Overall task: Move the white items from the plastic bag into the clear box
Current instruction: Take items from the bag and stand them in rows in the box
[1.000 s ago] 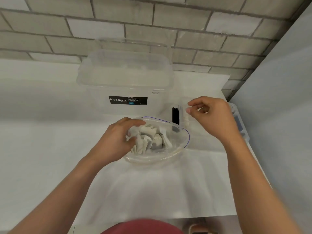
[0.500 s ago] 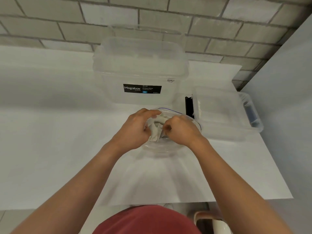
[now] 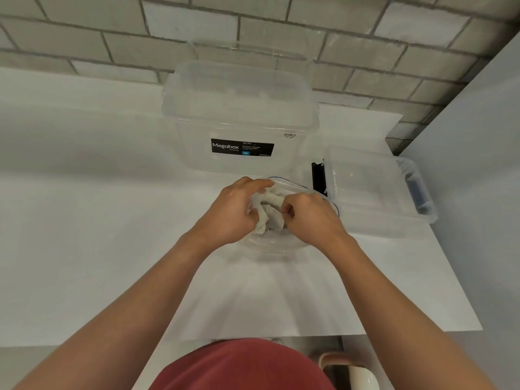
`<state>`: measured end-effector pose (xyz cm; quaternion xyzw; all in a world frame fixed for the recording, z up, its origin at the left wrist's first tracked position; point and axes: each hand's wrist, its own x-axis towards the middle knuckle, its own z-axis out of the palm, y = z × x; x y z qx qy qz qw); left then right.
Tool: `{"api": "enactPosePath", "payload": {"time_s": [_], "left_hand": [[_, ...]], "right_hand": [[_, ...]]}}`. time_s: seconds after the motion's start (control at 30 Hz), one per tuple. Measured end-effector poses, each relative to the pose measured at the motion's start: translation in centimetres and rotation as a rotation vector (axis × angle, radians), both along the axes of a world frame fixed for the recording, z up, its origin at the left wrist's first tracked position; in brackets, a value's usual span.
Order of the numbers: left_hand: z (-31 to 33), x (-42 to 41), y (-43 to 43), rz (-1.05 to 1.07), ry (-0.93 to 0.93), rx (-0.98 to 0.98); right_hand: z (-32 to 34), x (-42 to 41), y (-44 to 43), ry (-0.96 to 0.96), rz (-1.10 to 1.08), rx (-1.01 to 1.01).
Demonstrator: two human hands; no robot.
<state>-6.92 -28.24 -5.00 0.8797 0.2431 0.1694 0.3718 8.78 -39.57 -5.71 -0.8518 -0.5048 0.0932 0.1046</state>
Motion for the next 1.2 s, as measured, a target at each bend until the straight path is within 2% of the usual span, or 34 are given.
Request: {"api": "enactPosePath", "payload": {"time_s": [0.17,0.4,0.5,0.6,0.7,0.77,0.83,0.9,1.07,1.2], "left_hand": [[0.4,0.0,0.0,-0.001,0.017,0.037],[0.8,0.8,-0.6,-0.046,0.192,0.126],[0.4,1.1,-0.5,-0.039,0.19,0.139],[0.4,1.1,-0.4,0.022,0.105,0.031],[0.7,0.9,-0.4,0.135,-0.019,-0.173],[0.9,0.8,-0.5,0.171,-0.06,-0.305],[1.1,0.6,-0.4,0.16,-0.064,-0.352],[1.2,0.5,-0.4,0.117,-0.023,-0.318],[1.1,1.0,-0.3,-0.016,0.139,-0.088],[0.9,1.4,-0.7,-0.089,0.189,-0.016]], "right_hand": [[2.3,0.6,-1.0,0.096,0.049,0.064],[5.1,0.0,-1.5,0.001,0.223,0.052],[5.0,0.1,-1.7,0.095,0.208,0.098],[4.7,0.7,-2.5,0.261,0.103,0.097],[4.3,0.8,-3.4,0.424,-0.008,0.08],[3.9,0.5,-3.5,0.595,-0.081,0.21],[4.0,0.3,-3.4,0.669,-0.126,0.332],[4.4,0.6,-3.4,0.566,-0.078,0.338],[7.1,1.1,-3.0,0.026,0.284,0.055],[8.6,0.5,-1.3,-0.145,0.414,-0.088]]}}
